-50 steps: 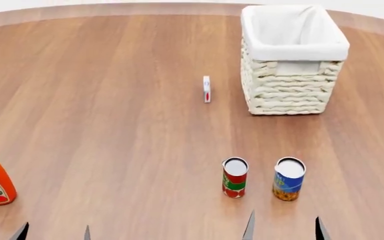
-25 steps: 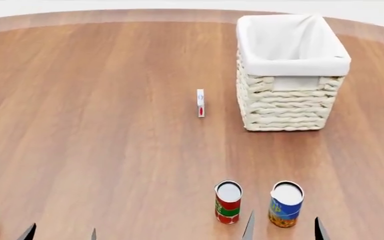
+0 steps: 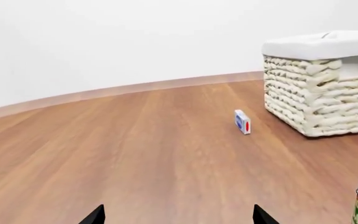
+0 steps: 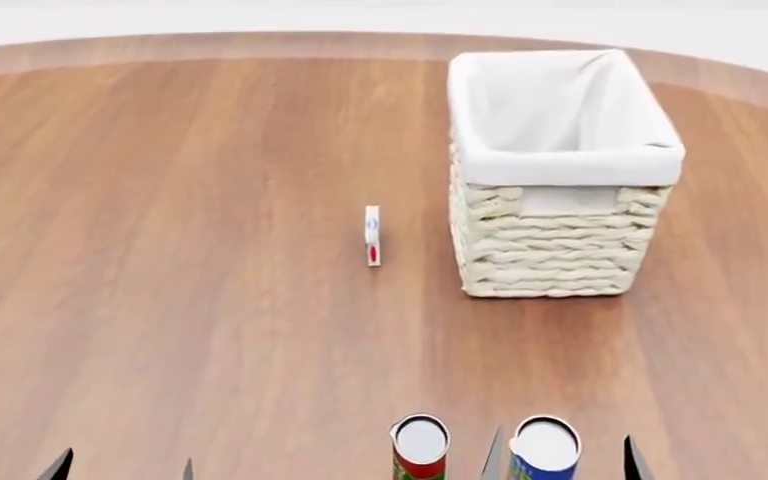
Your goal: Pick up the cream cheese box, and put it in the basket.
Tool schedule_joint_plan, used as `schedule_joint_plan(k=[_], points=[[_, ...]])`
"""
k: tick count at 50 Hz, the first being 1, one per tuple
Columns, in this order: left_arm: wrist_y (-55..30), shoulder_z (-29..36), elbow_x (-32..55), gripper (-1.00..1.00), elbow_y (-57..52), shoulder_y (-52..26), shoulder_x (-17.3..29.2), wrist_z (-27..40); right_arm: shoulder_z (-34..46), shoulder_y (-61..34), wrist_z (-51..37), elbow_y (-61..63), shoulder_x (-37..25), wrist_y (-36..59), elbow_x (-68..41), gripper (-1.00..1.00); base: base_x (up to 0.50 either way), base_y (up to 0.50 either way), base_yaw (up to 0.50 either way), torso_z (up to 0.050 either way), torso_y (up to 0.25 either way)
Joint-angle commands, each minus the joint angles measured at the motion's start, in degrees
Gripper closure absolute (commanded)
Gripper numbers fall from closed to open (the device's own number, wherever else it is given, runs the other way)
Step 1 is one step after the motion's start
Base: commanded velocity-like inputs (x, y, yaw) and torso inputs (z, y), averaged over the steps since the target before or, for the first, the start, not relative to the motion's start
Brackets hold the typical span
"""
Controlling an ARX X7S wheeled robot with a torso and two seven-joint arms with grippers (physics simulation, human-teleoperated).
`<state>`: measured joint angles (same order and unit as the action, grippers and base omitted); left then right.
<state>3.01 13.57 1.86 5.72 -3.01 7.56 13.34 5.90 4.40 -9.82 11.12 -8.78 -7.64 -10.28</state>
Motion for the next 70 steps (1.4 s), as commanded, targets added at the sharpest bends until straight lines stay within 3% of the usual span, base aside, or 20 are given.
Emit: schedule_joint_plan(k=[1, 61, 70], points=[[0.4, -0.8, 0.7, -1.0, 0.4, 0.0, -0.4, -0.4, -0.2, -0.1, -0.1, -0.3, 0.3, 0.1, 0.9, -1.0, 0.2, -0.11, 0.0, 0.0, 0.0], [0.6, 1.4, 3.0, -1.0, 0.7, -0.7, 1.3, 2.0, 2.4, -0.4, -2.6, -1.6, -1.5, -2.0, 0.5, -1.0, 0.34, -0.11, 0.0, 0.0, 0.0], [0.7, 1.7, 3.1, -1.0, 1.2, -1.0, 1.5, 2.4, 2.9, -0.6, -2.7, -2.0, -1.8, -1.4, 0.0, -1.0, 0.0, 0.0, 0.0, 0.0, 0.001]])
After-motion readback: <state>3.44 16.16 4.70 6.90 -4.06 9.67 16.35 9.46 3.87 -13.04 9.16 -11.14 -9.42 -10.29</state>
